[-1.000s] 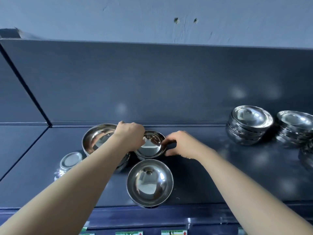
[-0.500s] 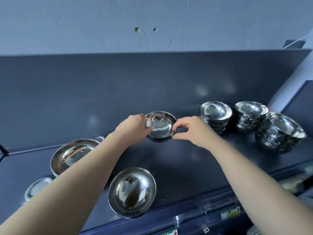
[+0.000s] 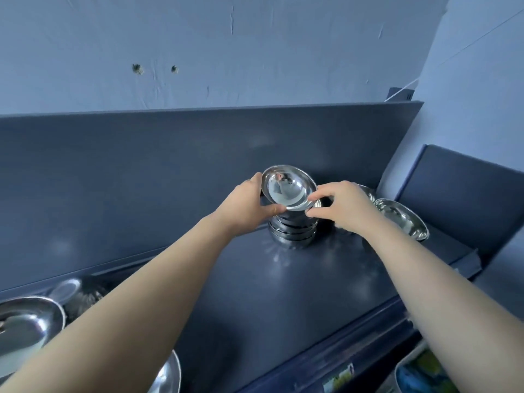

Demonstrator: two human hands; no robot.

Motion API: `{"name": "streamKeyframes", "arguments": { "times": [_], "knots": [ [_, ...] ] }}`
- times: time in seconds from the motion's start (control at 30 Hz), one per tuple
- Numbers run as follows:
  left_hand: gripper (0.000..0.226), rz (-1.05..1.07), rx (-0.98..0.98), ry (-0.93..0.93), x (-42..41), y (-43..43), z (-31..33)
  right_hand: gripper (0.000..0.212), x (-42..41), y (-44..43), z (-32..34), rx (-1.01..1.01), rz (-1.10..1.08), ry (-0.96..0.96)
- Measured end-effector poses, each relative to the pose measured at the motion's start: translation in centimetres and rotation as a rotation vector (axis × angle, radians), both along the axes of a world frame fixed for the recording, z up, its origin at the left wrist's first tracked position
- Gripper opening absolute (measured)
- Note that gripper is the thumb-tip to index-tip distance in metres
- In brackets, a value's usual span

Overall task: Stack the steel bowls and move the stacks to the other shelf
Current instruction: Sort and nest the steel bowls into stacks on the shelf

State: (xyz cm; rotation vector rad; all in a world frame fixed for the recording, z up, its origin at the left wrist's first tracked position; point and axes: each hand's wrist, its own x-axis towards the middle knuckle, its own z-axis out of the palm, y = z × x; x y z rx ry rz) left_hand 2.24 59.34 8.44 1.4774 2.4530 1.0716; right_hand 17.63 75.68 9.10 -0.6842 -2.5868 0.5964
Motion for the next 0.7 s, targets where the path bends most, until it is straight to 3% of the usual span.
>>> {"name": "streamKeyframes", "arguments": {
  "times": [0.23, 0.37, 0.5, 0.7],
  "knots": [
    [0.049, 0.022, -0.068, -0.068, -1.2, 2.9, -1.5, 0.038, -1.4, 2.1, -1.9, -0.002, 0.003, -0.060],
    [0.047, 0.020, -0.101, -0.074, -1.1, 3.4, -2.0, 0.026, -1.4, 2.0, -2.4, 0.024, 0.031, -0.064],
    [0.035, 0.045, -0.153, -0.004, -0.2, 2.8, -1.8, 0.037, -1.2, 1.1, -2.3, 0.021, 0.037, -0.090],
    [0.045, 0.054, -0.222, 0.099, 0.3, -0.2, -1.3, 0.043, -0.7, -1.5, -2.0, 0.056, 0.029, -0.054]
  ]
}}
